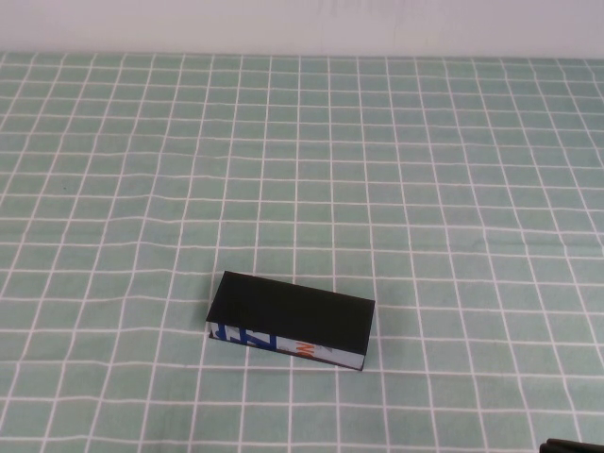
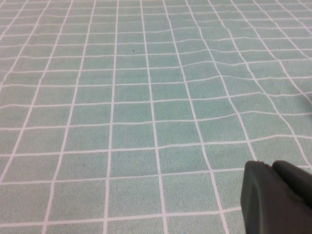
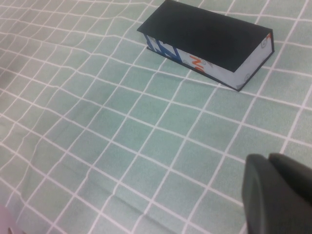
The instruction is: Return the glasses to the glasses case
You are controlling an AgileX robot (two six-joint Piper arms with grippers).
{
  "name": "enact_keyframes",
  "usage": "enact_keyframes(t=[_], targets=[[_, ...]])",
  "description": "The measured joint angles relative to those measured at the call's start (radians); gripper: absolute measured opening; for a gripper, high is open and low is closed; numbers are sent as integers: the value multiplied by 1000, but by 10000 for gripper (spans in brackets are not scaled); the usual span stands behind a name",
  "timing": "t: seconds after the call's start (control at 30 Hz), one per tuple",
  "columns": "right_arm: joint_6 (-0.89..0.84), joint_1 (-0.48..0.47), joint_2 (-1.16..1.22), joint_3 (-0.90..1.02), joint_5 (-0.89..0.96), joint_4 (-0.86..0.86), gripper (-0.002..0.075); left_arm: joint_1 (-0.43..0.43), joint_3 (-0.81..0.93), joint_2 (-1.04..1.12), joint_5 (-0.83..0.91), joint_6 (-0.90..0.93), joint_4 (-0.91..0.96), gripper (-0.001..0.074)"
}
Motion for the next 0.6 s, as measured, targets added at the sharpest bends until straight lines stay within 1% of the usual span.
enact_keyframes(t=[0.13, 0.2, 0.37, 0.53, 0.6], targets=[[0, 0, -59, 0, 0, 0, -14, 0, 0, 0, 0, 0, -2, -6], [0, -8, -109, 0, -18, -31, -14, 0, 0, 0, 0, 0, -2, -5], [0, -87, -247, 0, -85, -237, -14, 0, 0, 0, -2, 0, -2, -6], [82, -180, -329, 9, -110, -489, -14, 0, 0, 0, -2, 0, -2, -6], [109, -208, -351, 40, -138, -541, -14, 0, 0, 0, -2, 0, -2, -5]])
